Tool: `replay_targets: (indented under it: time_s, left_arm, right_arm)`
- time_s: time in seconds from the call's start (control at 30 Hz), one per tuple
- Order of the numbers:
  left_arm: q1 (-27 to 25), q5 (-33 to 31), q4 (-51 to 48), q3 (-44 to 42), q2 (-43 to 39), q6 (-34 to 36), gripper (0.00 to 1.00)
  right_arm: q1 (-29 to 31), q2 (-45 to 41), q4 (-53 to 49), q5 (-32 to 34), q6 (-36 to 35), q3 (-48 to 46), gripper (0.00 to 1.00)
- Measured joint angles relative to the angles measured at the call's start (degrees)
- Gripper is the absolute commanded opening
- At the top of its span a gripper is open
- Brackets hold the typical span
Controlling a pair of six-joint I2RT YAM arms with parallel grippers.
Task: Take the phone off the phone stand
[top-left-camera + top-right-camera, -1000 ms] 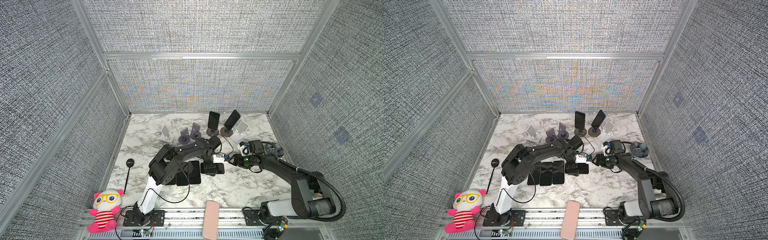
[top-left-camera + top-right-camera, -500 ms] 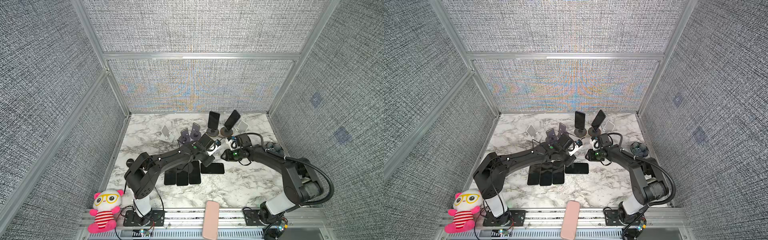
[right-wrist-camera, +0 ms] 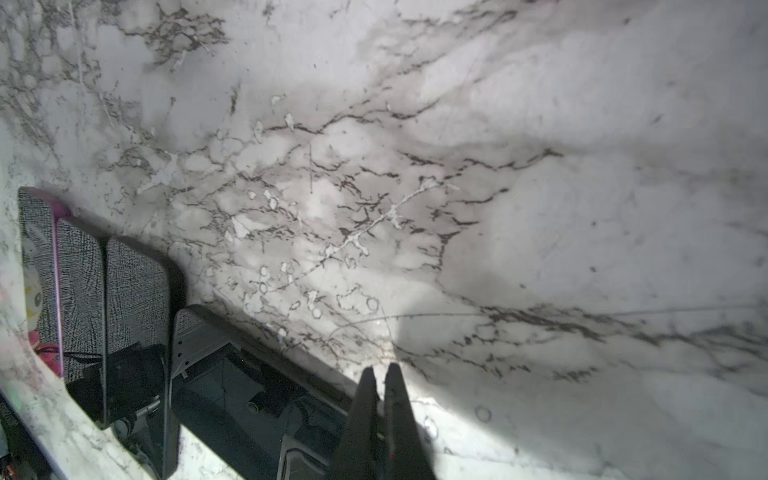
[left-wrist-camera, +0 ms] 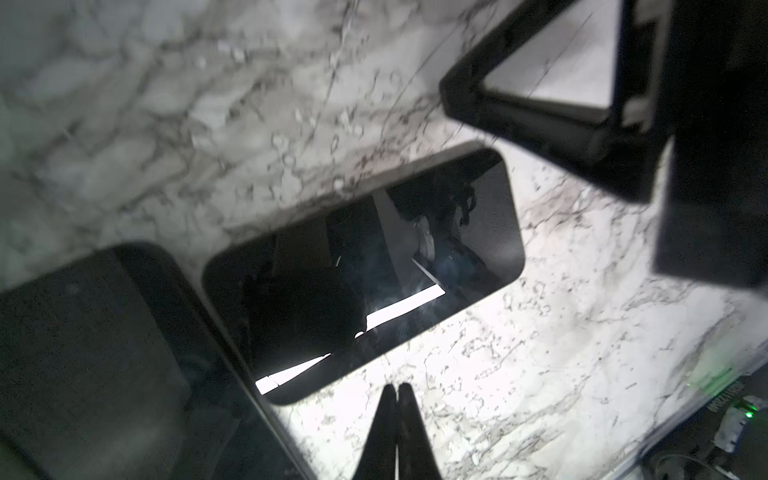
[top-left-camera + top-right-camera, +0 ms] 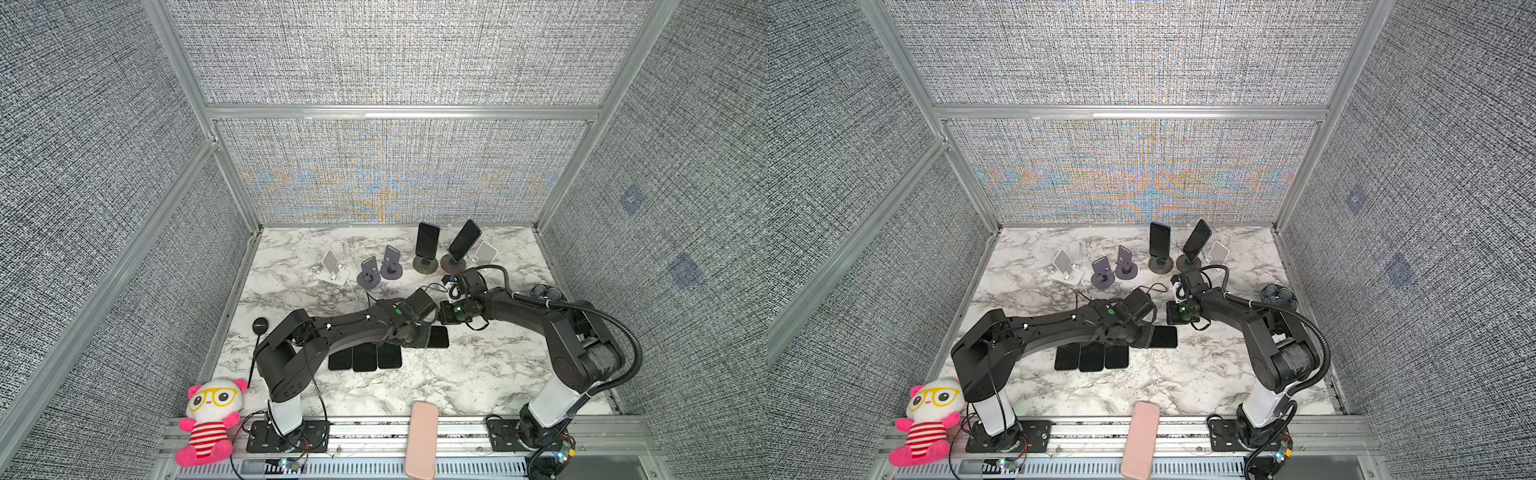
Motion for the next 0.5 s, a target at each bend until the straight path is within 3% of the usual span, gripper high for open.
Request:
replay_targets:
  time_s: [0.2,0.5]
  left_arm:
    - [-0.5,0.3,-0.5,-2.5,1.0,-6.2,0.00]
    - [-0.5,-3.1,-2.8,3.6,7.5,-9.2,0.00]
  right_arm:
    - [0.3,-0.9,0.7,0.1,0.4,-2.5,0.00]
    - [0.5,-6.0,1.1,-0.8,1.6,-8.3,0.00]
